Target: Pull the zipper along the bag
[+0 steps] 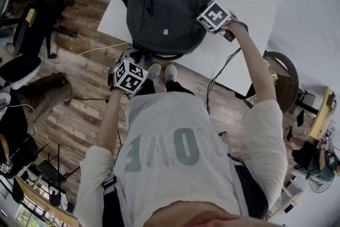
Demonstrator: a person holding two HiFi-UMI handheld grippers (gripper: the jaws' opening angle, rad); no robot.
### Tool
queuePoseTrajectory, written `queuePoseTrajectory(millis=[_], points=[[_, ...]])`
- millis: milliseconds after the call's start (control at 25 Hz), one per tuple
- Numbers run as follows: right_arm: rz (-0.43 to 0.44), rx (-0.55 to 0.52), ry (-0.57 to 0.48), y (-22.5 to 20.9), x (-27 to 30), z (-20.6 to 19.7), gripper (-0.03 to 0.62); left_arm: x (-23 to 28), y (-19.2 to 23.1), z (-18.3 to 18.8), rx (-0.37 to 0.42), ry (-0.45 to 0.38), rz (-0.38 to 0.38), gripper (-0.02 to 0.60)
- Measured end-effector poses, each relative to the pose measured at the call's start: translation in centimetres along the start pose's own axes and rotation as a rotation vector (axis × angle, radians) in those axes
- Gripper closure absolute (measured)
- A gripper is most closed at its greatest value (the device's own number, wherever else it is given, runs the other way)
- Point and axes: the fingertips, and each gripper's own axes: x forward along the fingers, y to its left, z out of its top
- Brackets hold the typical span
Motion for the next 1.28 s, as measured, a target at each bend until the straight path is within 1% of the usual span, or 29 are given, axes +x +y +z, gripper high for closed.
queuePoseTrajectory(millis=[120, 160, 200, 320, 440, 520, 560, 600, 680, 720, 760, 840, 960, 1000, 1040, 1080, 1120, 1160, 1200, 1240, 1280], points=[[0.051, -0.042, 0.080, 4.0, -0.3, -3.1, 0.289, -0.1, 2.5, -0.8, 0.026, 0.017, 0.025, 0.555], [0.046, -0.057, 0.116, 5.0, -0.4, -4.5, 0.293, -0.1, 3.3, -0.8, 0.043, 0.021, 0.036, 0.555], [0.038, -0.051, 0.131, 5.7, -0.6, -5.5, 0.293, 0.0, 4.1, -0.7, 0.059, 0.024, 0.045, 0.555], [0.094, 0.052, 0.086, 8.3, -1.0, -6.1, 0.295, 0.9, 6.5, -0.2, 0.114, 0.039, 0.060, 0.555], [0.058, 0.038, 0.111, 9.4, -1.6, -7.4, 0.296, 2.1, 8.6, 0.7, 0.173, 0.046, 0.071, 0.555], [0.125, 0.067, 0.135, 12.6, -1.9, -8.1, 0.296, 2.8, 10.3, 1.3, 0.207, 0.044, 0.078, 0.555], [0.149, 0.063, 0.145, 13.9, -2.1, -8.2, 0.298, 3.2, 11.1, 1.8, 0.221, 0.044, 0.080, 0.555], [0.139, 0.027, 0.154, 14.7, -2.3, -8.2, 0.297, 3.8, 12.0, 2.5, 0.237, 0.043, 0.081, 0.555], [0.071, -0.083, 0.173, 15.2, -2.7, -7.7, 0.296, 5.2, 13.8, 4.6, 0.275, 0.036, 0.081, 0.555], [0.050, -0.114, 0.181, 15.6, -2.6, -7.4, 0.296, 6.0, 14.7, 5.7, 0.298, 0.031, 0.081, 0.555], [0.043, -0.121, 0.183, 16.1, -2.4, -6.9, 0.296, 6.8, 15.6, 6.9, 0.321, 0.028, 0.084, 0.555], [0.051, -0.075, 0.155, 16.5, -1.9, -5.5, 0.309, 8.5, 17.4, 9.1, 0.361, 0.026, 0.094, 0.555], [0.074, 0.037, 0.073, 15.2, -1.6, -3.6, 0.420, 10.6, 19.5, 12.6, 0.417, 0.031, 0.105, 0.555], [0.084, 0.066, 0.042, 14.7, -1.7, -2.9, 0.437, 11.1, 20.0, 13.5, 0.440, 0.035, 0.102, 0.555], [0.086, 0.087, 0.005, 14.2, -2.1, -2.0, 0.436, 11.5, 20.4, 14.1, 0.465, 0.040, 0.096, 0.555], [0.071, 0.100, -0.046, 13.7, -2.7, -0.7, 0.423, 11.7, 20.7, 14.5, 0.492, 0.047, 0.087, 0.555], [0.037, 0.100, -0.106, 13.1, -3.5, 0.7, 0.395, 11.8, 20.9, 14.6, 0.520, 0.052, 0.080, 0.555], [-0.004, 0.083, -0.159, 12.5, -4.1, 2.1, 0.385, 11.9, 21.1, 14.7, 0.546, 0.053, 0.076, 0.555], [-0.044, 0.044, -0.182, 12.0, -4.3, 3.1, 0.375, 11.9, 21.2, 14.8, 0.567, 0.050, 0.073, 0.555], [-0.075, -0.010, -0.168, 11.7, -3.7, 3.5, 0.363, 11.8, 21.2, 14.8, 0.583, 0.045, 0.070, 0.555], [-0.094, -0.062, -0.128, 11.5, -2.6, 3.2, 0.338, 11.6, 21.1, 14.8, 0.599, 0.043, 0.065, 0.555]])
